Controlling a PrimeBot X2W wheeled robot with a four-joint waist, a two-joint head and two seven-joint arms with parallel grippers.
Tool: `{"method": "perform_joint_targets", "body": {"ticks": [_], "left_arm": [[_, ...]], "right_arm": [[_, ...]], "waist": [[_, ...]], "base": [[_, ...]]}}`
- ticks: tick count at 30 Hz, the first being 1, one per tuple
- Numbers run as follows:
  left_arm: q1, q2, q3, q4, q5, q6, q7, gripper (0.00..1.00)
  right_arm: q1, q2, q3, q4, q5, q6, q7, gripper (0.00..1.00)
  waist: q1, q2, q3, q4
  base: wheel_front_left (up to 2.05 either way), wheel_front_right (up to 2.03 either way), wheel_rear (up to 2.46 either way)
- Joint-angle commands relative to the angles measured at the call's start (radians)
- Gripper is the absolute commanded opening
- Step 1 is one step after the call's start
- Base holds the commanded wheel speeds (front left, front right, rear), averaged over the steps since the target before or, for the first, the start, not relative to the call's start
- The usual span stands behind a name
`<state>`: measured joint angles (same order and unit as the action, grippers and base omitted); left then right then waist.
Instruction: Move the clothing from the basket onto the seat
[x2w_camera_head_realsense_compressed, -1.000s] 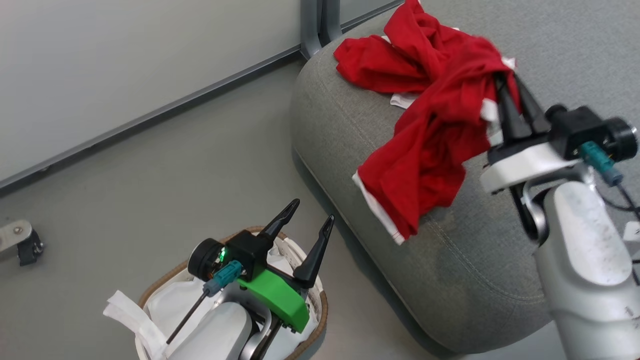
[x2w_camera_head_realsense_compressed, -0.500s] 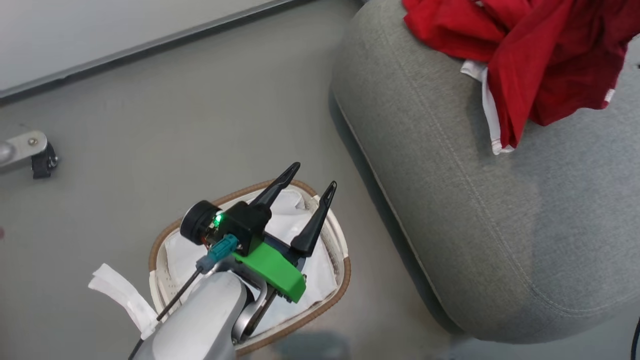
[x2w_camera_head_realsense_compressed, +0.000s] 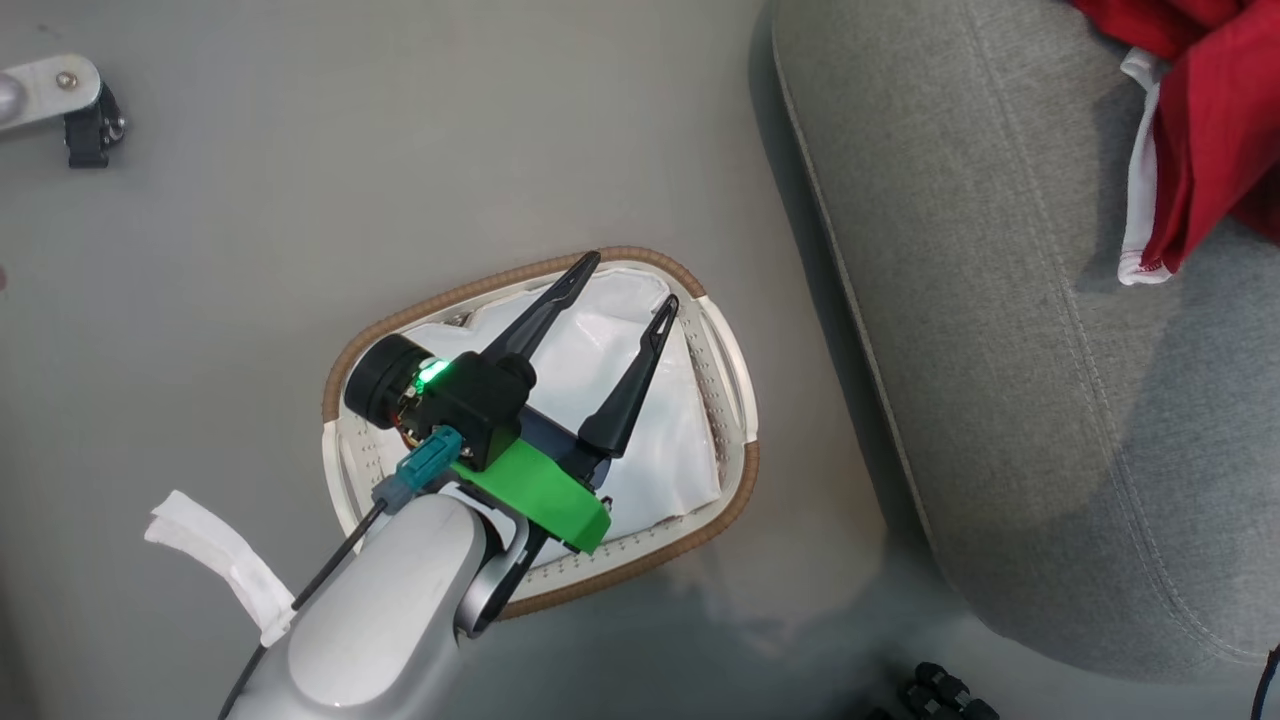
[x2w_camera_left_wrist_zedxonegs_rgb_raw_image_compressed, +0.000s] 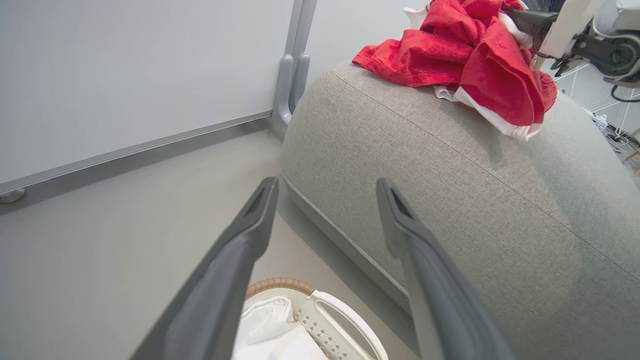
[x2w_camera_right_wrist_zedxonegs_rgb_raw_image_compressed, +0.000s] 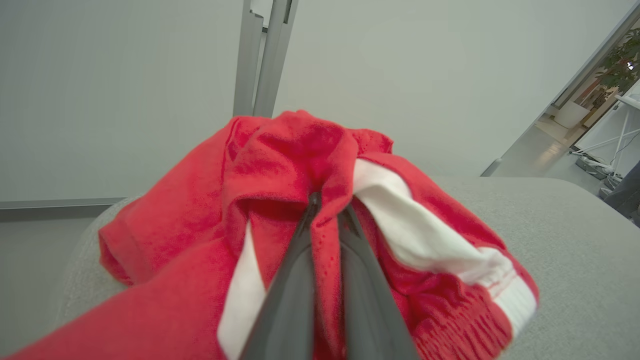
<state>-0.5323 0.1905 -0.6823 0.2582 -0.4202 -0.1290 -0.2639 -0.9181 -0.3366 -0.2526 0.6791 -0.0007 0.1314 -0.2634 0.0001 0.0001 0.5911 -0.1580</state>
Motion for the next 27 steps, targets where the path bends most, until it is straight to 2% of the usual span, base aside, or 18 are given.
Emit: {"method": "perform_joint_targets", "body": {"ticks": [1,3,4,5,6,7,8,9,20,27], "left_arm": [[-0.018,0.011,0.001,-0.007,0.002,-0.003,-0.001,1.00],[-0.017,0.014,0.002,-0.010,-0.001,-0.003,-0.001,1.00],[-0.017,0.015,0.003,-0.010,-0.002,-0.003,-0.001,1.00],[-0.015,0.018,0.006,-0.009,-0.004,-0.003,-0.001,1.00],[-0.013,0.018,0.011,-0.009,-0.004,-0.003,-0.001,1.00],[-0.009,0.018,0.012,-0.012,-0.007,-0.003,-0.001,1.00],[-0.004,0.019,0.014,-0.009,-0.005,-0.003,-0.001,1.00],[0.002,0.019,0.018,-0.006,-0.008,-0.003,-0.001,1.00],[0.076,-0.020,0.120,0.039,0.003,-0.003,-0.001,1.00],[0.164,-0.056,0.232,0.064,-0.013,-0.003,-0.001,1.00]], "right_arm": [[0.017,0.001,-0.010,0.006,-0.013,-0.001,-0.002,0.00],[0.030,0.013,-0.018,0.008,-0.019,-0.001,-0.002,0.00],[0.035,0.017,-0.023,0.007,-0.022,-0.001,-0.002,0.07],[0.043,0.022,-0.027,0.005,-0.026,-0.001,-0.002,0.21],[0.051,0.026,-0.029,0.003,-0.029,-0.001,-0.002,0.29],[0.061,0.031,-0.031,0.000,-0.034,-0.001,-0.002,0.49],[0.069,0.034,-0.032,-0.004,-0.038,-0.001,-0.002,0.78],[0.080,0.040,-0.030,-0.011,-0.045,-0.001,-0.002,1.00],[0.185,0.052,0.017,-0.076,-0.083,-0.001,-0.002,1.00],[0.228,0.046,0.087,-0.116,-0.077,-0.001,-0.002,1.00]], "waist": [[-0.0001,-0.0001,0.045,0.031],[-0.0001,-0.0001,0.045,0.027],[-0.0001,-0.0001,0.044,0.025],[-0.0001,-0.0001,0.040,0.021],[-0.0001,-0.0001,0.036,0.018],[-0.0001,-0.0001,0.029,0.014],[-0.0001,-0.0001,0.023,0.012],[-0.0001,-0.0001,0.013,0.009],[-0.0001,-0.0001,-0.145,0.001],[-0.0001,-0.0001,-0.292,0.036]], "base": [[0.00,0.00,0.00],[0.00,0.00,0.00],[0.00,0.00,0.00],[0.00,0.00,0.00],[0.00,0.00,0.00],[0.00,0.00,0.00],[0.00,0.00,0.00],[0.00,0.00,0.00],[0.00,0.00,0.00],[0.00,0.00,0.00]]}}
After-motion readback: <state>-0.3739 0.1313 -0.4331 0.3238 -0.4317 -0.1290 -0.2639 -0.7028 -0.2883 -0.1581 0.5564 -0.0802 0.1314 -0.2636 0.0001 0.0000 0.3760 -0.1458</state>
